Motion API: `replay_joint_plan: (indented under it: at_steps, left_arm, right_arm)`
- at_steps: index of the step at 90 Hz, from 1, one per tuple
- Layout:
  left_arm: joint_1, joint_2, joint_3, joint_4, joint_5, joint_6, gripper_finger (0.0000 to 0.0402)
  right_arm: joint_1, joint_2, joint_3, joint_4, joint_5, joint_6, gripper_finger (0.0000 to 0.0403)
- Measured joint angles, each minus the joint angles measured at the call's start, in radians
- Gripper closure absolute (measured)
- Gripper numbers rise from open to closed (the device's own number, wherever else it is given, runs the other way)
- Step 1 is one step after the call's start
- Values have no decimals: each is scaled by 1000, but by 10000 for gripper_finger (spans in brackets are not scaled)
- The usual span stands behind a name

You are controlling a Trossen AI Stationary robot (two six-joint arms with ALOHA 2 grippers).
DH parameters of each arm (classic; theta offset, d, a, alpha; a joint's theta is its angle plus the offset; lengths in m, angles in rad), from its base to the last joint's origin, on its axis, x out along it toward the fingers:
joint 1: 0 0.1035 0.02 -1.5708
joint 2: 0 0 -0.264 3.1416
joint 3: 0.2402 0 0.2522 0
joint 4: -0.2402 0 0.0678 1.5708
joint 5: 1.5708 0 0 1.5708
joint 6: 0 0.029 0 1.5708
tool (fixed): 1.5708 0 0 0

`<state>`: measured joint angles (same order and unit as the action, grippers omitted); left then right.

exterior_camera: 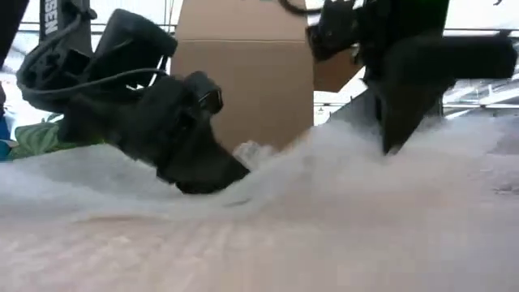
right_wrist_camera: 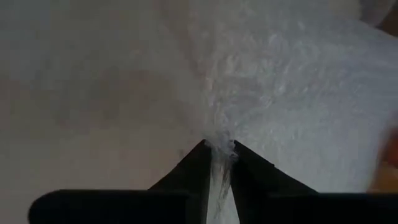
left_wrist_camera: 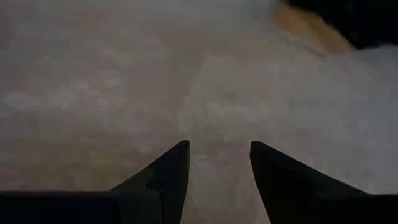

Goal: Wrap mug
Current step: Wrap the yellow mug with the bubble wrap

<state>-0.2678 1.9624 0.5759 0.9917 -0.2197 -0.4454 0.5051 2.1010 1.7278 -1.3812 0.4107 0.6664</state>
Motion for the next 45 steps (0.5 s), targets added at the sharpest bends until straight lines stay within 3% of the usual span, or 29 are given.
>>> replay_joint_plan:
  at_steps: [14, 45]
  left_arm:
    - [23, -37, -32, -21, 30, -29, 245]
    - [24, -282, -177, -281, 196, -137, 245]
  right_arm:
    - [30, -1, 110, -192, 43, 77, 364]
    - [58, -48, 105, -184, 75, 144, 351]
